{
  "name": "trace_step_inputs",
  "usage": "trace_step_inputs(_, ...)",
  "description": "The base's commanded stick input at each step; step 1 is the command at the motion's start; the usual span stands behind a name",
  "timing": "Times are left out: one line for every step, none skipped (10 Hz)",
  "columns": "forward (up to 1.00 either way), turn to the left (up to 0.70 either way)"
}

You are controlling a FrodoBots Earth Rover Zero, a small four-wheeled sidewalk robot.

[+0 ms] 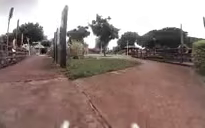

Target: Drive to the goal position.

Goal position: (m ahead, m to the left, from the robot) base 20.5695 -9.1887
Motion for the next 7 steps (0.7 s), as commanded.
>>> trace_step_inputs(0.70, -0.31)
trace_step_inputs(0.70, -0.30)
trace_step_inputs(0.70, -0.30)
trace_step_inputs(0.70, -0.30)
trace_step_inputs(0.70, -0.30)
trace_step_inputs(0.70, -0.30)
trace_step_inputs(0.70, -0.30)
